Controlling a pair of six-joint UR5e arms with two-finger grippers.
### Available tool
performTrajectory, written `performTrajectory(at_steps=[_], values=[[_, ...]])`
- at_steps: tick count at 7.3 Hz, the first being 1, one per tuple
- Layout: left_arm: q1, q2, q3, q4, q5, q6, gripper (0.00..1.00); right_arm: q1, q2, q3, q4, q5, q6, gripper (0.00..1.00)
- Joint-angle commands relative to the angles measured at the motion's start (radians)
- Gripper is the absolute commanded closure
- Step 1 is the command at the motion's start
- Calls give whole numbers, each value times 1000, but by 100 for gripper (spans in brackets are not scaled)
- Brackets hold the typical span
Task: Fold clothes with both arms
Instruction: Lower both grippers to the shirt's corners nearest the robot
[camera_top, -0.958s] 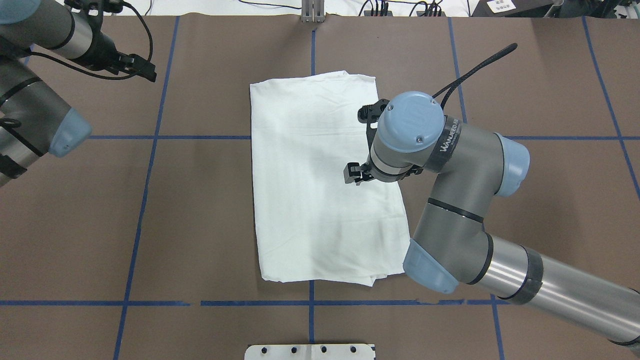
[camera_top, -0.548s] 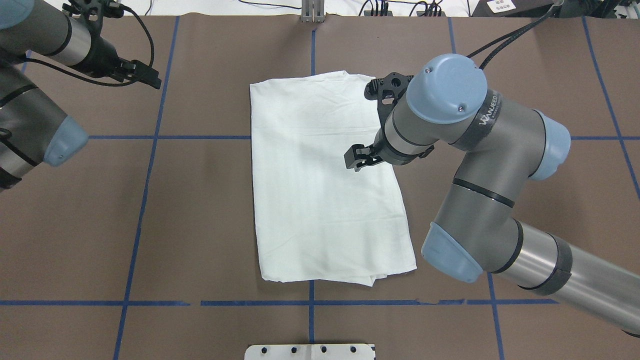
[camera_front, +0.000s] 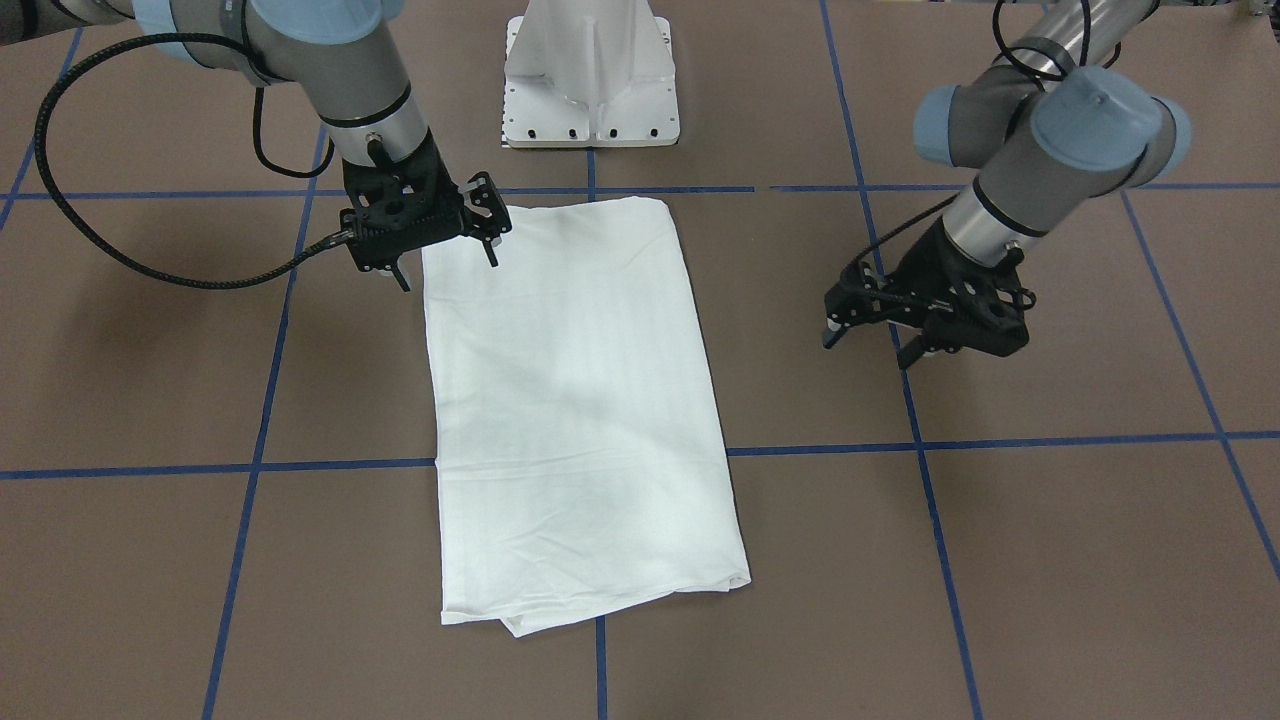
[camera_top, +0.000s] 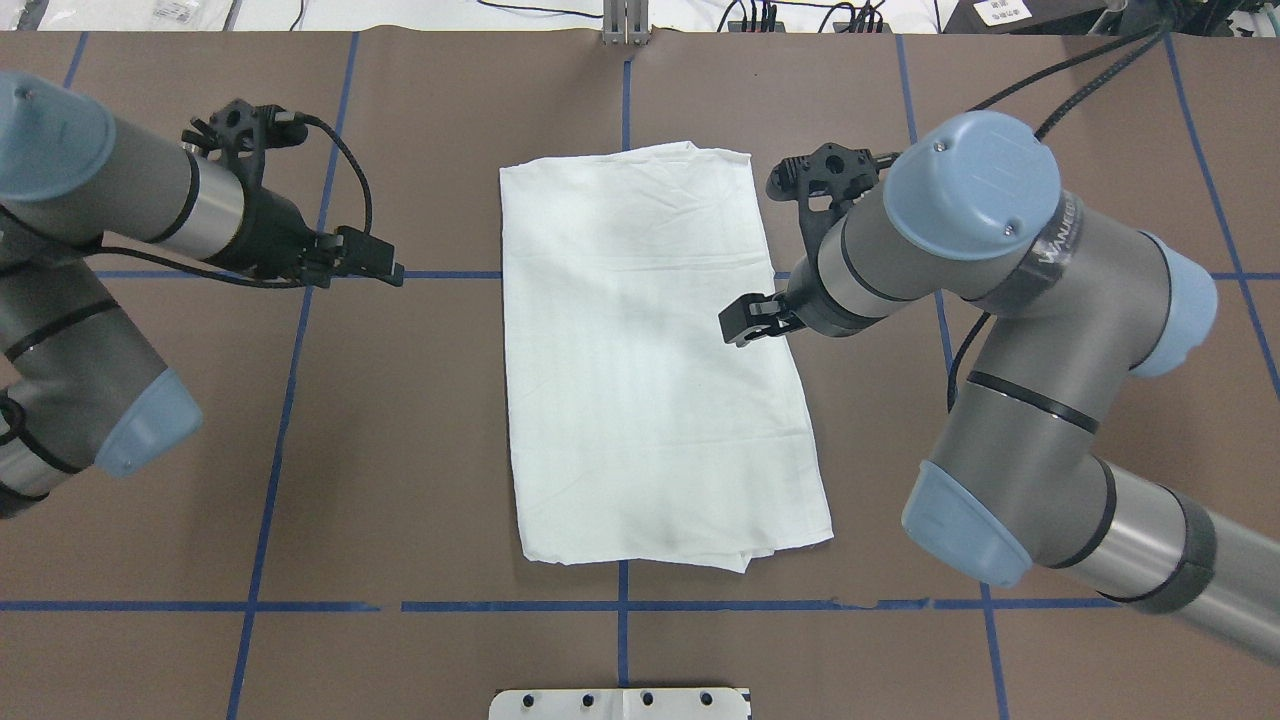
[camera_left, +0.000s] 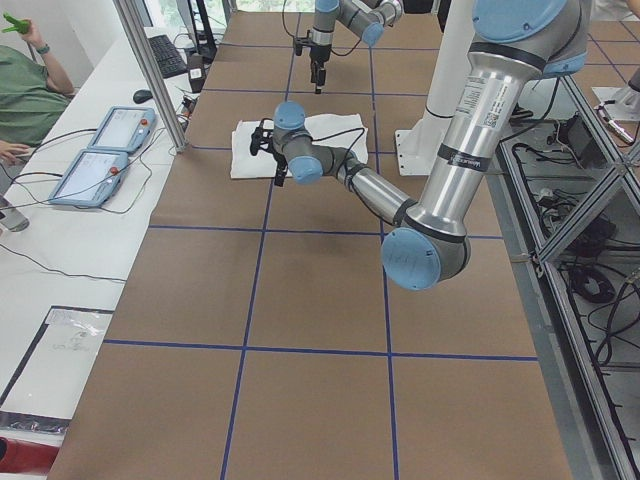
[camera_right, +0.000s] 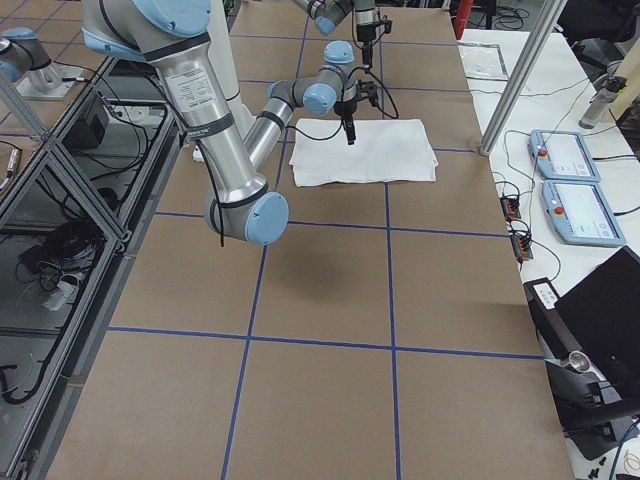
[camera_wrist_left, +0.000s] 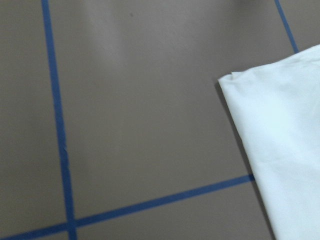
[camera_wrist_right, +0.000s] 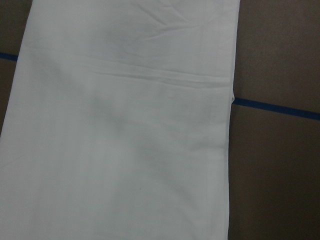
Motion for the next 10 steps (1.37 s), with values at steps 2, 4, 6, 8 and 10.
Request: performTrajectory(at_steps=[2,4,6,8,10], values=[[257,87,-107,-198,204,-397,0,-71,-307,29,513,-10,360,0],[412,86,-118,-211,362,-568,0,-103,-376,31,596,-50,533,0],[520,75,-92,-211,461,-676,0,-168,-371,29,596,-142,566,0],[544,57,-35,-204,460,-676,0,-185,-367,31,594,-159,567,0],[548,14,11,-204,460,-673,3,-186,-368,31,596,-162,566,0]])
